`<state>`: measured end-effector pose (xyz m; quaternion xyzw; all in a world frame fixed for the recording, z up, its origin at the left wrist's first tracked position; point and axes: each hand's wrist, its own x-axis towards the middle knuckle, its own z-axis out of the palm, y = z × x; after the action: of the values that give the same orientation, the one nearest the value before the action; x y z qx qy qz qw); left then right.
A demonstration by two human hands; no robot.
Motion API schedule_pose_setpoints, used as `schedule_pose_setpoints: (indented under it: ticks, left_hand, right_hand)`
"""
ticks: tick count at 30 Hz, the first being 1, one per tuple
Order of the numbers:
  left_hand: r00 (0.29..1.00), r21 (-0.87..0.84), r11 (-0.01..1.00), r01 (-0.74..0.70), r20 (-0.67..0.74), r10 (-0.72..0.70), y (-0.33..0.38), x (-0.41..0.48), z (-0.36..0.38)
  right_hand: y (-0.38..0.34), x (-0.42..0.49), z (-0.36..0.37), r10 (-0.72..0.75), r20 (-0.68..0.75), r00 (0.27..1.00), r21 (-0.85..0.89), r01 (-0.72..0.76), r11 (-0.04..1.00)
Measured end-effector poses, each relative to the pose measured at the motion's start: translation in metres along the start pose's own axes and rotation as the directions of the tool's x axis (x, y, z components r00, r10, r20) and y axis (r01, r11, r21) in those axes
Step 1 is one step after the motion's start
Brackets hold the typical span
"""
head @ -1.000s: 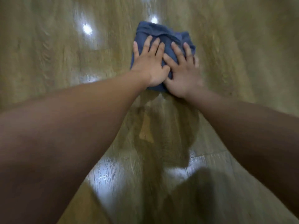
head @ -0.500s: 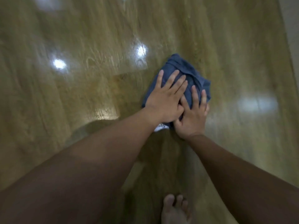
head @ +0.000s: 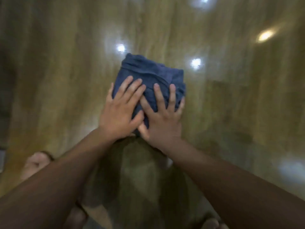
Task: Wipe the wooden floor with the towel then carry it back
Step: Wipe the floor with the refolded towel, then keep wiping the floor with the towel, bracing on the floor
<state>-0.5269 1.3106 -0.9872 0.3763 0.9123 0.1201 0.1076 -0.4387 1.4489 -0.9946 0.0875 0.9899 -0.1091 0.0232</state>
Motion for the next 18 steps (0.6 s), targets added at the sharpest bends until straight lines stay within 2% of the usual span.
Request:
schedule_pose_setpoints:
  ticks: [3, 6, 9, 12, 13, 16, 18]
  left_hand:
    - [0.987, 0.015, 0.987, 0.158, 0.002, -0.158, -0.075, -0.044, -0.023]
    - [0.976, 0.056, 0.975, 0.216, 0.016, -0.217, -0.108, -0.055, -0.037]
    - [0.975, 0.142, 0.965, 0.220, 0.004, -0.222, -0.089, -0.049, -0.031]
    - [0.963, 0.201, 0.942, 0.270, -0.061, -0.263, -0.057, -0.038, -0.012]
    - [0.958, 0.217, 0.933, 0.287, -0.081, -0.276, -0.054, -0.032, -0.009]
    - [0.946, 0.224, 0.920, 0.323, -0.094, -0.309, -0.058, -0.012, -0.008]
    - [0.945, 0.203, 0.924, 0.323, -0.125, -0.302, -0.061, -0.002, -0.005]
  right_hand:
    - [-0.086, 0.028, 0.016, -0.108, 0.085, 0.990, 0.019, 0.107, 0.994]
    - [-0.126, 0.042, 0.022, -0.131, 0.162, 0.978, -0.010, 0.134, 0.991]
    - [-0.108, 0.043, 0.012, -0.210, 0.181, 0.961, 0.057, 0.203, 0.978]
    - [-0.052, 0.049, 0.001, -0.403, 0.068, 0.913, 0.209, 0.382, 0.900]
    - [-0.032, 0.057, -0.003, -0.407, 0.027, 0.913, 0.223, 0.392, 0.893]
    - [0.018, 0.107, -0.015, -0.226, 0.029, 0.974, 0.190, 0.216, 0.958]
    - [0.055, 0.140, -0.019, -0.032, 0.092, 0.995, 0.022, 0.030, 0.999]
